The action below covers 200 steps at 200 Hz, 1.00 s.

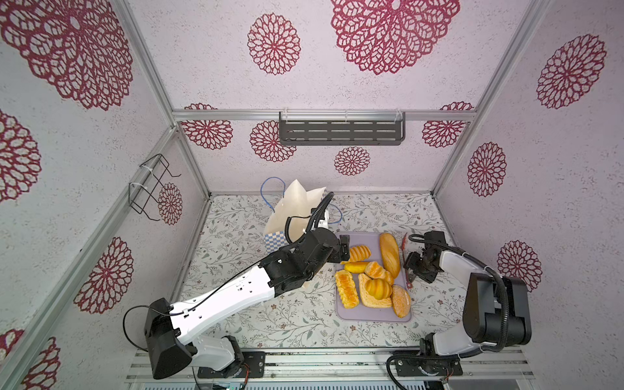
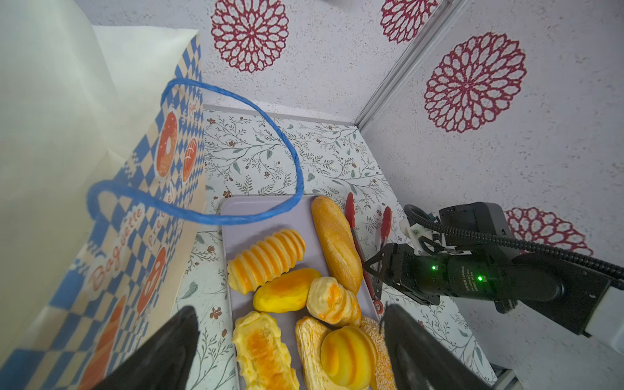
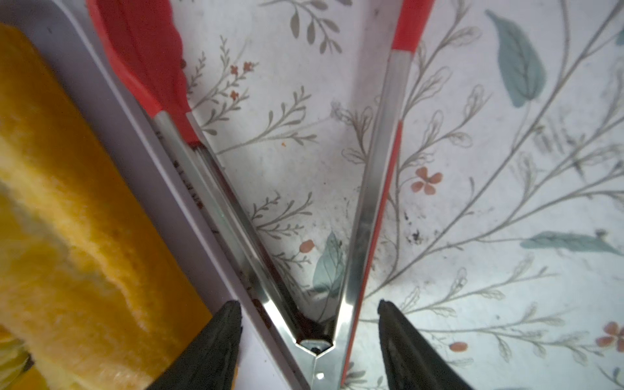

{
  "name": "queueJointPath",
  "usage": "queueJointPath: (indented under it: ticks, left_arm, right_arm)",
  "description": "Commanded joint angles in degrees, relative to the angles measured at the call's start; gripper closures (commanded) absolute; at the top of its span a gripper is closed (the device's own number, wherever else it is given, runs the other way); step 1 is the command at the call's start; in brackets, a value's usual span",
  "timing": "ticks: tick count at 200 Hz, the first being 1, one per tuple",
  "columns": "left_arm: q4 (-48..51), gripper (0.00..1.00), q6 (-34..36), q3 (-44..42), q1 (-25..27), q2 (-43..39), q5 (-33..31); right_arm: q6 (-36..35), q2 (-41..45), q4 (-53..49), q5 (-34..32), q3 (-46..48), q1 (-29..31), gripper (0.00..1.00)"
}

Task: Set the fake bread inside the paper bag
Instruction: 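Lower the right gripper over the red tongs beside the tray, then close the right gripper around the tongs' metal hinge end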

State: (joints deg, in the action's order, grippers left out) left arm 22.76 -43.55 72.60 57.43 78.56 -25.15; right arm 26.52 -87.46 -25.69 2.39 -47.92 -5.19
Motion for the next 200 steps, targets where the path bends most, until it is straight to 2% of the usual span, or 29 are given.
queueJointPath:
  ticks: [1, 63, 132, 172, 200]
  left_arm:
    - [-1.5, 0.11, -0.9, -1.1, -0.6, -2.0, -1.0]
    - [-2.0, 0.11, -1.5, -2.9, -1.2, -3.6, -0.9]
    - [-2.0, 0.11, -1.5, -4.2, -1.3, -5.2, -1.0]
    - [-2.3, 0.11, -1.6, -4.6, -1.3, -5.6, -0.8]
    - [-2.6, 0.11, -2.0, -5.3, -1.4, -6.1, -1.1]
  right_arm:
    - [-1.4, -0.9, -0.5, -2.1, -1.5, 0.3, 0.34]
    - [-1.9, -3.1, -1.5, -4.4, -2.7, 0.0, 0.35]
    - [-2.5, -1.3, -1.8, -7.1, -3.3, -4.6, 0.37]
    - [-5.3, -6.2, -3.4, -6.4, -8.0, -4.8, 0.29]
    - [-6.8, -9.1, -4.3, -6.6, -10.5, -4.6, 0.29]
